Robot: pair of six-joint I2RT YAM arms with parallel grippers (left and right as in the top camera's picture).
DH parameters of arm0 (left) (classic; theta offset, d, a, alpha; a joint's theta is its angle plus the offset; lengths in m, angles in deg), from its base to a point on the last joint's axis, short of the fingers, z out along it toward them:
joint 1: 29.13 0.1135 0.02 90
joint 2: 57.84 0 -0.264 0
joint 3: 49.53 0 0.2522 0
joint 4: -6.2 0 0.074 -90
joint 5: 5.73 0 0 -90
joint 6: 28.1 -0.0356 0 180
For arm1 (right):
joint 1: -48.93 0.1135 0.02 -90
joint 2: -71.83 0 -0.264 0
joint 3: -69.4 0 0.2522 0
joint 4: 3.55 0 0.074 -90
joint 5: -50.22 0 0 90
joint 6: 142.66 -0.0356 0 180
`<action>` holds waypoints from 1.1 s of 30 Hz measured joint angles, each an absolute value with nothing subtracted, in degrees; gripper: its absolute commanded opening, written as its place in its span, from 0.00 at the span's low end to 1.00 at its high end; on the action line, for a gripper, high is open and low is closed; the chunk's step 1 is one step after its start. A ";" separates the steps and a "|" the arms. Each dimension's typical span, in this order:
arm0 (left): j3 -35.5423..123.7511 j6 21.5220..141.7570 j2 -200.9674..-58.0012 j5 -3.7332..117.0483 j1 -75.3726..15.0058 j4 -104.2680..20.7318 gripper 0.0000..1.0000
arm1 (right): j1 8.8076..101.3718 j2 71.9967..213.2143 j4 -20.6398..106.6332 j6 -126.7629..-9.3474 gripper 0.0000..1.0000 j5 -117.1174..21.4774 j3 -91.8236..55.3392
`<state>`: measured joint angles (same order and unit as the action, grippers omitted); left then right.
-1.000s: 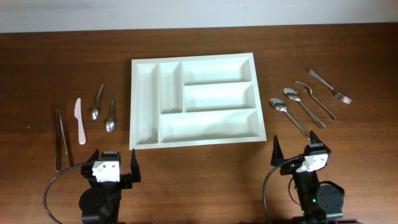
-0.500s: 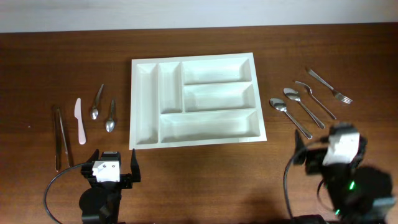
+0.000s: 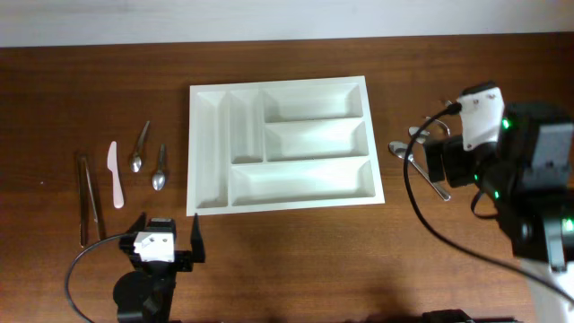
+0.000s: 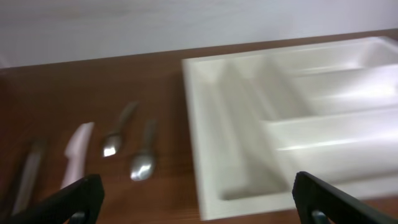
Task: Pack container
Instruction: 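Move the right gripper over the large spoons right of the tray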
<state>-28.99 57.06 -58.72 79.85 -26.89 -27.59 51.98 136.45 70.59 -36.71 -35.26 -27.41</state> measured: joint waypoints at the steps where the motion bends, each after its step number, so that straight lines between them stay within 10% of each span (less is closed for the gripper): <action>1: -28.99 57.11 -58.72 77.20 -26.83 -27.64 0.99 | 51.69 137.72 71.99 -36.08 0.99 -35.24 -28.72; 11: -28.94 62.22 -59.66 68.98 -26.81 -29.69 0.99 | 45.92 153.39 77.74 -29.30 0.99 -33.76 -42.62; 33: -28.90 63.07 -59.73 98.40 -26.81 -30.02 0.99 | 44.19 179.12 82.35 -23.62 0.99 -36.75 -42.62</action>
